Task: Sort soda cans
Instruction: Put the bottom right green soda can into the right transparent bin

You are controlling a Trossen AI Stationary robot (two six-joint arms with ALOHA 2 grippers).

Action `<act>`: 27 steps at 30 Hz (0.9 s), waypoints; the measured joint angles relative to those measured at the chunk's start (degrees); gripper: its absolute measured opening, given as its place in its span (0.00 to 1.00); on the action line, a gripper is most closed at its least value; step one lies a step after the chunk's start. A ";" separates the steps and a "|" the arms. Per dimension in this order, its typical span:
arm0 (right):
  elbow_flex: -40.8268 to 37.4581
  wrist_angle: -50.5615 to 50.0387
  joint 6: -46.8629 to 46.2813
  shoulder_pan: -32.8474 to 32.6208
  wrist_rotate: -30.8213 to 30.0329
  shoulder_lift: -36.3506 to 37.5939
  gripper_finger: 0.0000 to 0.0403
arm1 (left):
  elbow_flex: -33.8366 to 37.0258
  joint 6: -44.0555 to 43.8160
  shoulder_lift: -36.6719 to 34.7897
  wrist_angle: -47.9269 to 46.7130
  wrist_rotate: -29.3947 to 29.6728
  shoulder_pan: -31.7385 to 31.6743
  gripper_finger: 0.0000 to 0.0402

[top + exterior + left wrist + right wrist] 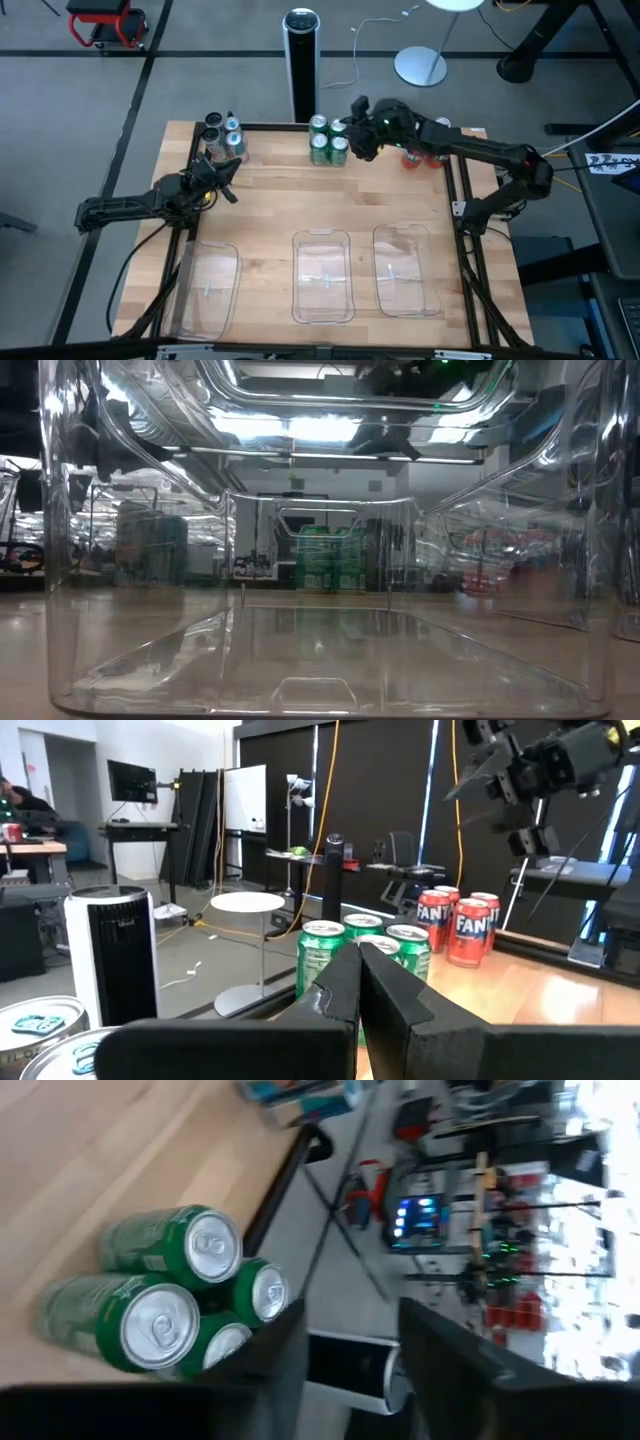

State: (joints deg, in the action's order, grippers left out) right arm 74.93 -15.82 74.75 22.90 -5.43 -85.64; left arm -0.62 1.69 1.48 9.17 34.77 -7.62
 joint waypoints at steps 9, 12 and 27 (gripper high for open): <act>19.32 -21.43 2.01 0.54 -0.37 -12.14 0.82 | 0.00 -1.37 0.00 0.00 0.00 0.02 0.00; 23.96 -26.66 2.26 0.48 -0.07 -15.51 0.88 | 0.00 -1.62 0.01 0.04 -0.01 0.02 0.00; 27.20 -37.32 2.74 2.83 0.46 -25.22 0.89 | 0.00 -1.94 0.01 -0.05 -0.01 0.02 0.00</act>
State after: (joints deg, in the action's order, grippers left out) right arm 102.13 -53.14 77.49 25.72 -4.97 -110.86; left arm -0.62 -0.25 1.48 9.12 34.76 -7.60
